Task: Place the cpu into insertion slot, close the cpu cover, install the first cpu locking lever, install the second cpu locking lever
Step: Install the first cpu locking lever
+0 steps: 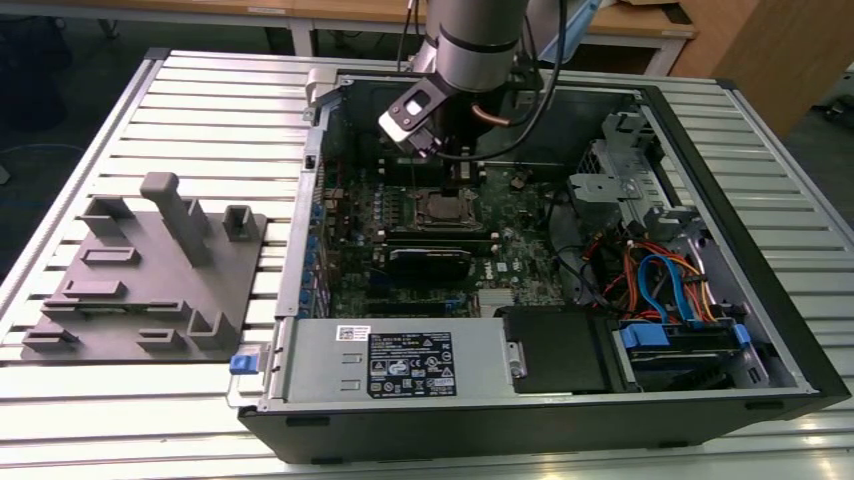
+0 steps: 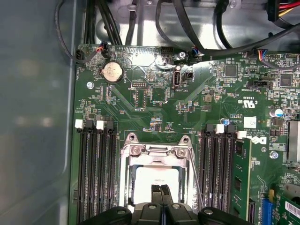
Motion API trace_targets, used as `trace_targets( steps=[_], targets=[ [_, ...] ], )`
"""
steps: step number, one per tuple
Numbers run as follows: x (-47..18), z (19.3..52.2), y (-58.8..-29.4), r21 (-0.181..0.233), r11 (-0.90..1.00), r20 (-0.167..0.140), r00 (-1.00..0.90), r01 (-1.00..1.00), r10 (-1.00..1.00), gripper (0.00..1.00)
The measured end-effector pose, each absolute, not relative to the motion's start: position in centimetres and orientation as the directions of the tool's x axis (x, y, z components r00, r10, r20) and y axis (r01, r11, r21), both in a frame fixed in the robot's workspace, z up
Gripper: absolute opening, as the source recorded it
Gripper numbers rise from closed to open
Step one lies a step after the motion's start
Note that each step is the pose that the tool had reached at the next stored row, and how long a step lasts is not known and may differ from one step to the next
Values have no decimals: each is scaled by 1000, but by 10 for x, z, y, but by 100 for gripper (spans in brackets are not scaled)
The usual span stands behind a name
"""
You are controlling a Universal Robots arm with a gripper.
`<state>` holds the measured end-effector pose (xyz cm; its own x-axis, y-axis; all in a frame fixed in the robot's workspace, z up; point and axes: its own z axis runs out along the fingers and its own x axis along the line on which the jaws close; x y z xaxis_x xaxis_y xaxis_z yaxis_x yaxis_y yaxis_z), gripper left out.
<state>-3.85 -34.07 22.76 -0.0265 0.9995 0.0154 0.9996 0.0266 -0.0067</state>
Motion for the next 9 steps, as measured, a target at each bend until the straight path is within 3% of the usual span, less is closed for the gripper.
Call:
trace_targets(
  steps=[9],
  targets=[
    [-38, 233, -341, -7, 27, 16, -27, 1000, 1000, 10]
  ],
)
